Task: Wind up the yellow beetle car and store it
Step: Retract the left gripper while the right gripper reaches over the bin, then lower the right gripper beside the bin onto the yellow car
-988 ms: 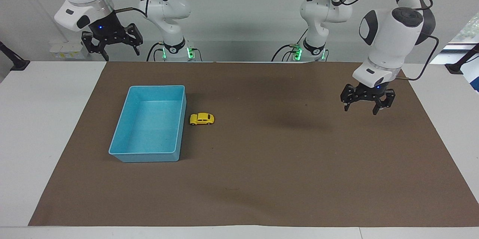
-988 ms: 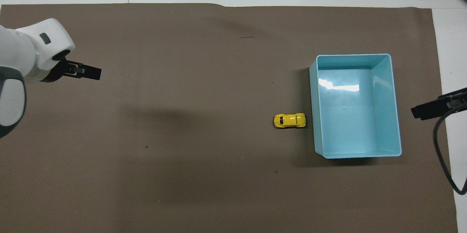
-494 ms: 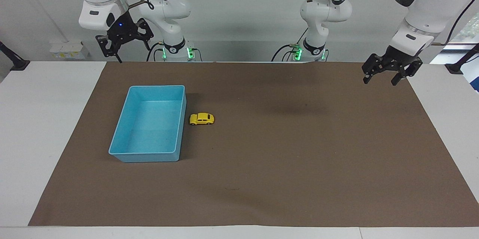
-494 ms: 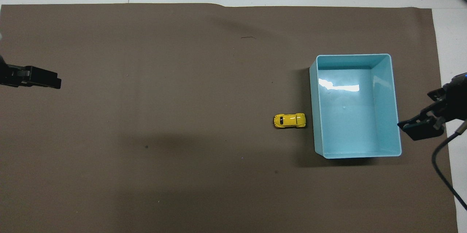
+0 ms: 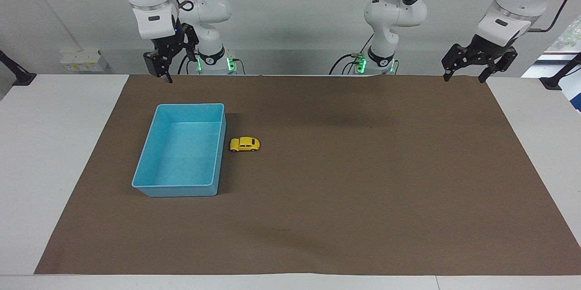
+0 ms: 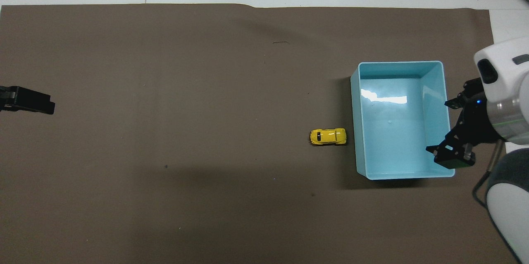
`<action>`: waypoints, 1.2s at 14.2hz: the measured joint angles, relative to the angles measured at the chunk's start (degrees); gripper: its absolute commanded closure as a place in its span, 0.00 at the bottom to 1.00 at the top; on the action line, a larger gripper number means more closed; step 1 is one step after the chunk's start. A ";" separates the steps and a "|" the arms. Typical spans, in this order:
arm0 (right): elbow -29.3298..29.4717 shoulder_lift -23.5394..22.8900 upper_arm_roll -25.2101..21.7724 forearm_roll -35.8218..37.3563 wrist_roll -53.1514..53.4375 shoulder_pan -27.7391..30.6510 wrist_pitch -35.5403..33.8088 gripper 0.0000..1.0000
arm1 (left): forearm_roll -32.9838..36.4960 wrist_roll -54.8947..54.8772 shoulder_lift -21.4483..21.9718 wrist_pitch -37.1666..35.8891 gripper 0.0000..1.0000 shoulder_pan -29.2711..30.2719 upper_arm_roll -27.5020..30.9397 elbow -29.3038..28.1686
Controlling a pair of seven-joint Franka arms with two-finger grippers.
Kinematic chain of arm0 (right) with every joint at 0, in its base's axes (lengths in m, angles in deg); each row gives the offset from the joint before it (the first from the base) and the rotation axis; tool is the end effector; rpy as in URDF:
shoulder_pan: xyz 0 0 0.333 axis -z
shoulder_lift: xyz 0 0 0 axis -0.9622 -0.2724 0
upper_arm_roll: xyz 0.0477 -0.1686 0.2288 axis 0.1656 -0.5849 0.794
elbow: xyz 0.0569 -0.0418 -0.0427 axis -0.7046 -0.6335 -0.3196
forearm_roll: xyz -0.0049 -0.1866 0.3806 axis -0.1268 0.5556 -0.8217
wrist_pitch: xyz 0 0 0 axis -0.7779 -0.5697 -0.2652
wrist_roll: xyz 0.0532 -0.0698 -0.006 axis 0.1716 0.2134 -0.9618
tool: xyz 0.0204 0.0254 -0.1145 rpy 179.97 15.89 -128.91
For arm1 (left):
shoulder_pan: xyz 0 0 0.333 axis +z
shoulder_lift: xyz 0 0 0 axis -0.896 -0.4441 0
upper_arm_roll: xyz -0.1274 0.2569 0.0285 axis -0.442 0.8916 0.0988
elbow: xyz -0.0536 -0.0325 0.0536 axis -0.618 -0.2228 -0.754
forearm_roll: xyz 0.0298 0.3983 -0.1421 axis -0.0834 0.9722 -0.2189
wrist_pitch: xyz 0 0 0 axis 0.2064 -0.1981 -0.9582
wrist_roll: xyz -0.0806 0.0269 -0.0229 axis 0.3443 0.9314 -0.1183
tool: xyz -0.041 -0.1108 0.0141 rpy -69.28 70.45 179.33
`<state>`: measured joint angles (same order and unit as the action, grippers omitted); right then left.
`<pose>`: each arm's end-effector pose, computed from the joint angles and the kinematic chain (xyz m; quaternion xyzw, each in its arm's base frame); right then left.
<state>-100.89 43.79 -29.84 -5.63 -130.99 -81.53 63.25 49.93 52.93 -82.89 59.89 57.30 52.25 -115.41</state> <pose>0.5475 0.0881 0.5814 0.8455 0.5339 -0.0081 0.0057 0.5700 -0.0337 0.6158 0.9982 -0.0599 -0.0042 0.0037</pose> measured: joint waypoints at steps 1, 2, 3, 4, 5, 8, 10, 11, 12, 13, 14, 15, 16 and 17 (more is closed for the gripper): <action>-1.48 -0.10 0.04 0.00 -1.89 -0.69 2.05 0.00 | 0.00 0.02 0.00 -0.01 0.00 0.00 -0.01 0.00; -2.96 -0.34 0.10 0.00 -3.81 -1.27 3.75 0.00 | 0.00 0.04 0.00 -0.01 0.00 0.00 0.00 0.00; -4.22 -0.82 0.14 0.00 -5.65 -1.72 5.10 0.00 | 0.00 0.06 0.00 -0.02 0.00 0.00 0.02 0.00; -5.17 -1.54 0.15 0.00 -7.11 -2.33 6.34 0.00 | 0.00 0.08 0.00 -0.03 0.00 0.00 0.04 0.00; -5.92 -2.22 0.15 0.00 -7.81 -3.17 7.52 0.00 | 0.00 0.09 0.00 -0.04 0.00 0.00 0.05 0.00; -8.96 -3.17 0.21 0.00 -8.56 -5.18 11.17 0.00 | 0.00 0.09 0.00 -0.05 0.00 0.00 0.04 0.00; -11.79 -3.75 0.25 0.00 -10.62 -5.67 14.78 0.00 | 0.00 0.10 0.00 -0.05 0.00 0.00 0.04 0.00; -13.18 -4.20 0.25 0.00 -11.21 -5.83 16.73 0.00 | 0.00 0.10 0.00 -0.06 0.00 0.00 0.04 0.00; -14.44 -4.63 0.25 0.00 -11.55 -5.95 18.55 0.00 | 0.00 0.10 0.00 -0.06 0.00 0.00 0.04 0.00; -15.58 -5.12 0.26 0.00 -11.65 -6.07 20.29 0.00 | 0.00 0.10 0.00 -0.06 0.00 0.00 0.04 0.00; -16.31 -5.61 0.26 0.00 -11.71 -6.31 21.59 0.00 | 0.00 0.10 0.00 -0.07 0.00 0.00 0.04 0.00; -16.85 -6.10 0.27 0.00 -11.73 -6.72 22.81 0.00 | 0.00 0.11 0.00 -0.07 0.00 0.00 0.04 0.00; -17.27 -6.55 0.29 0.00 -11.73 -7.14 23.98 0.00 | 0.00 0.11 0.00 -0.07 0.00 0.00 0.04 0.00; -17.71 -6.86 0.29 0.00 -11.73 -7.43 25.05 0.00 | 0.00 0.11 0.00 -0.08 0.00 0.00 0.04 0.00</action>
<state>-118.61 36.94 -29.54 -5.63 -142.72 -88.97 88.30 49.93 53.04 -82.89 59.82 57.30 52.29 -115.41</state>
